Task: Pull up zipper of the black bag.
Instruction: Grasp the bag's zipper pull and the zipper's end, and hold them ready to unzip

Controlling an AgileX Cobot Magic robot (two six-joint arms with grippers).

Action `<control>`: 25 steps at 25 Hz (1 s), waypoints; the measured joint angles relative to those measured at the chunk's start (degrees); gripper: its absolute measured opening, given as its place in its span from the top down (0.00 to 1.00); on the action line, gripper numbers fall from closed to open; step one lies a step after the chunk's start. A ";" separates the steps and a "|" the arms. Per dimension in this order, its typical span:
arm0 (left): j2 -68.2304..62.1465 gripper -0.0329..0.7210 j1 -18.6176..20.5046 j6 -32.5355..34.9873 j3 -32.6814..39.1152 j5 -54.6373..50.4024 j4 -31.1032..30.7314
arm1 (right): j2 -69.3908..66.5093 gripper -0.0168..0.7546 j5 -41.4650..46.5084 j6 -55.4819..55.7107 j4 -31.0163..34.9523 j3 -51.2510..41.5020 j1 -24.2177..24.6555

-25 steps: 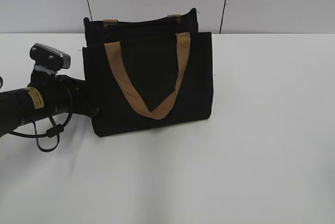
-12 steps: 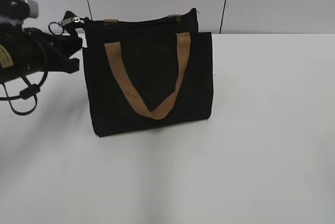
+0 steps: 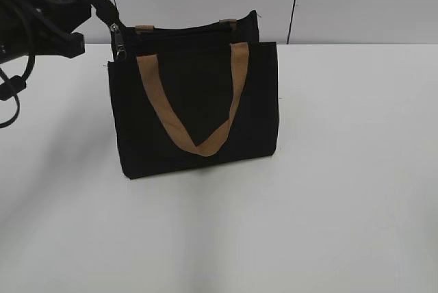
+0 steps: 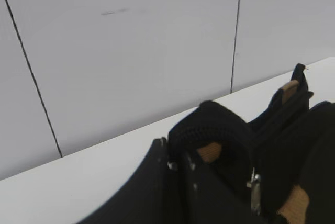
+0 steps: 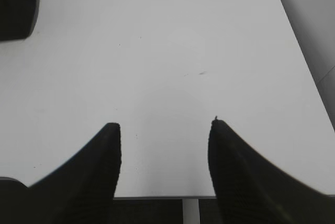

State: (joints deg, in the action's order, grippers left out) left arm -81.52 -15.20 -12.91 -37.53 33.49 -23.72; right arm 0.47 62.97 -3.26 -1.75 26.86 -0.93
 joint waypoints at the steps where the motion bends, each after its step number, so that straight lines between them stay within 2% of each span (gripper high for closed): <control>1: 0.31 0.93 -0.45 -0.17 0.00 -0.36 0.00 | 0.00 0.45 0.00 0.00 0.00 0.00 0.00; 11: 1.26 0.93 -3.51 -3.39 -3.71 -4.63 0.62 | -0.31 0.45 -0.18 -0.81 1.01 0.00 0.00; 14: 1.26 0.93 -4.27 -3.64 -6.35 -8.34 1.15 | -4.89 0.45 -0.77 -4.08 3.00 0.17 0.00; 16: 1.26 0.93 -4.62 -3.68 -7.55 -10.20 1.15 | -9.00 0.45 -2.82 -8.12 6.69 0.78 0.00; 20: 1.26 0.93 -4.79 -3.75 -7.92 -11.33 1.21 | -17.61 0.45 -10.99 -19.80 20.07 1.23 -0.59; 25: 1.26 0.93 -4.85 -3.87 -7.92 -13.45 1.33 | -32.10 0.45 -19.96 -44.29 46.63 1.28 -2.68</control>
State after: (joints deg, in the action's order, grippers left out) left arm -80.25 -20.05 -16.78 -45.46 20.04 -22.39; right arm -31.63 43.01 -47.55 44.88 28.14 -3.61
